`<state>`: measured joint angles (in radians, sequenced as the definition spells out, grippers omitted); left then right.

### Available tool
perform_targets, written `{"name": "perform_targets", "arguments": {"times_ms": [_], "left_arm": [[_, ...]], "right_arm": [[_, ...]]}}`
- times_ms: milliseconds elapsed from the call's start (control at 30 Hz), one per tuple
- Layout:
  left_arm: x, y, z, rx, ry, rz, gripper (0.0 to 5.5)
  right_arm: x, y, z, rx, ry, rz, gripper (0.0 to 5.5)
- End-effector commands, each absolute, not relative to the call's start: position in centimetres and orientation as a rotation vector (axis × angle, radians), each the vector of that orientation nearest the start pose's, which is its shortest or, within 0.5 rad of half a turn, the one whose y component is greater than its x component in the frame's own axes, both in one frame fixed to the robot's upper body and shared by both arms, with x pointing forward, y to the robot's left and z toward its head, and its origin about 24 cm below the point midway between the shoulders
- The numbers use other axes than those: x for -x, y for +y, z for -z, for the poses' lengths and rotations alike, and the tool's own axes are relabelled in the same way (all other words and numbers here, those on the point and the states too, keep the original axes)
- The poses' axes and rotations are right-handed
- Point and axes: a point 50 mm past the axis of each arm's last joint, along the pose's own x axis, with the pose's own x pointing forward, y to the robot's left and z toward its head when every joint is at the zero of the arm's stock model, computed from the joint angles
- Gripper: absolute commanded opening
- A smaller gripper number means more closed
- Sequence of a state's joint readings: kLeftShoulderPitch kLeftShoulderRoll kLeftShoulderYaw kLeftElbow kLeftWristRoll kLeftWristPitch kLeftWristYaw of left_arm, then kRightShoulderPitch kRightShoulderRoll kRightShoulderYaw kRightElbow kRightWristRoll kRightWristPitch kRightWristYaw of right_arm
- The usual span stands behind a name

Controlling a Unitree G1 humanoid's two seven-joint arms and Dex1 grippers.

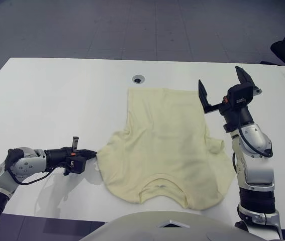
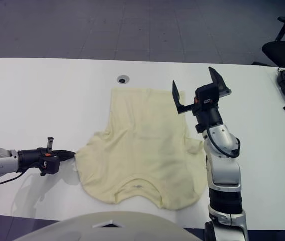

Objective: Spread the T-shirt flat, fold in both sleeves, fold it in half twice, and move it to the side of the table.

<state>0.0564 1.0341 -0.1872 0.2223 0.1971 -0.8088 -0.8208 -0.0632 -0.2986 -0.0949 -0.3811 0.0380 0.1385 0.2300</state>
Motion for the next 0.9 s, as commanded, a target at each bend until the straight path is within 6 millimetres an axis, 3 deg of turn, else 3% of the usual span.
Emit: {"name": "perform_targets", "arguments": {"times_ms": [33, 400, 567, 900], "left_arm": [[-19.2, 26.6, -6.0, -1.248, 0.161, 1.343, 0.02], [-20.4, 24.1, -11.0, -1.221, -0.072, 1.27, 0.02], [-20.6, 22.1, -12.0, -1.18, -0.154, 1.295, 0.02], [-20.9, 18.0, -11.4, -1.218, -0.201, 1.442, 0.02]], "right_arm": [[-24.8, -18.8, -14.3, 0.301, -0.286, -0.186, 5.4], [-24.9, -18.5, -14.2, 0.306, -0.285, -0.187, 5.4], [-25.2, -18.3, -14.0, 0.314, -0.277, -0.186, 5.4], [-25.8, -18.1, -13.4, 0.34, -0.248, -0.178, 5.4]]}}
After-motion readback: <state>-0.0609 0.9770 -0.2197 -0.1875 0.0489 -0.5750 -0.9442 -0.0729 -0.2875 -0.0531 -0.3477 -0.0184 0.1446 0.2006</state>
